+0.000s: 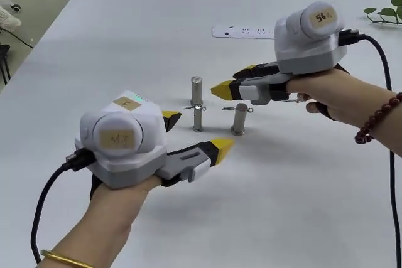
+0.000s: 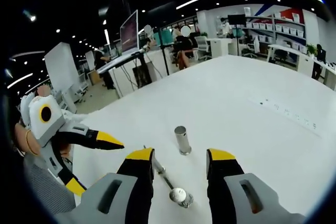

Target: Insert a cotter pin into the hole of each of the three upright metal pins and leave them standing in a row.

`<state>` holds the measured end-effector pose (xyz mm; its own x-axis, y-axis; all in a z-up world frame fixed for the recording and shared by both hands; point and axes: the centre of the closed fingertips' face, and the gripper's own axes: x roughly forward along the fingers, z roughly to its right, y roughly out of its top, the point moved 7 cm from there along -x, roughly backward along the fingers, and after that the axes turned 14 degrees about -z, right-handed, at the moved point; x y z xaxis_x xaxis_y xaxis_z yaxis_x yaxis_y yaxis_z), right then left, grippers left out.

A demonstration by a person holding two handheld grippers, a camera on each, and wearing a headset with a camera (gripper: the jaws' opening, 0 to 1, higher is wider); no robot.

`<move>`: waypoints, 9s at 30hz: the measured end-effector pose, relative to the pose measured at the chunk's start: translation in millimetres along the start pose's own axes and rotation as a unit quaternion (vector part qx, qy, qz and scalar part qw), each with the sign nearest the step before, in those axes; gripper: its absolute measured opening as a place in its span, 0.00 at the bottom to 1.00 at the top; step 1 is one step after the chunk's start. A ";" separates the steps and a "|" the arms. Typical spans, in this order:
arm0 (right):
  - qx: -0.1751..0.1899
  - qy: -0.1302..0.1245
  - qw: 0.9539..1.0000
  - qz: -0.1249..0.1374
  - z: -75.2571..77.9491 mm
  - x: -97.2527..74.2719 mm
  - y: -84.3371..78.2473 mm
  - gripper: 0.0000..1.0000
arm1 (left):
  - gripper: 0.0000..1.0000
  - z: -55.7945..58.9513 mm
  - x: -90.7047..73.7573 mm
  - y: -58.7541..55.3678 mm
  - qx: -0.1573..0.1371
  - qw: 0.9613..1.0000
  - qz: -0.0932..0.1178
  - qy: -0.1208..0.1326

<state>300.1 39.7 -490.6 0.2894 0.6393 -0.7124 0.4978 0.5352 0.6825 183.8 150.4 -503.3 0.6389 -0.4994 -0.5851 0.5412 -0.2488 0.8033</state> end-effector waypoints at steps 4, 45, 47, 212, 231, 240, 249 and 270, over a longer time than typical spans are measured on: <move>0.002 0.003 1.000 0.003 1.7 11.2 6.3 0.34 | 0.68 -5.4 -1.8 -2.3 -0.012 1.000 0.009 -0.003; -0.071 -0.026 0.997 -0.026 4.4 68.0 23.3 0.09 | 0.99 -9.5 -5.6 7.2 -0.007 1.000 0.016 -0.016; -0.087 -0.031 0.995 -0.028 5.6 66.9 22.5 0.09 | 0.99 -9.7 -5.3 6.7 -0.004 1.000 0.013 -0.014; -0.042 -0.061 0.995 -0.062 -5.7 -72.2 -91.9 0.26 | 0.99 -0.8 -16.8 -0.6 0.057 0.998 -0.002 -0.024; -0.051 -0.093 0.988 -0.114 50.1 -79.6 -73.1 0.23 | 0.99 2.1 -15.2 0.0 0.064 0.998 -0.004 -0.027; -0.068 -0.083 0.983 -0.149 76.1 -61.9 -66.7 0.21 | 0.99 -1.3 -15.9 -0.6 0.061 0.998 -0.006 -0.026; -0.069 -0.091 0.976 -0.186 107.6 -40.0 -73.8 0.17 | 0.98 -0.8 -13.0 -3.1 0.066 0.997 -0.015 -0.028; -0.088 -0.085 0.965 -0.234 128.8 -19.0 -82.3 0.11 | 0.94 5.1 -9.3 -1.6 0.071 0.997 -0.014 -0.030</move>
<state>358.9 -87.6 -554.4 0.2037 0.2136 -0.9554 0.4649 0.8378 0.2865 174.3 151.2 -498.5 0.5883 -0.5391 -0.6027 0.4722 -0.3759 0.7973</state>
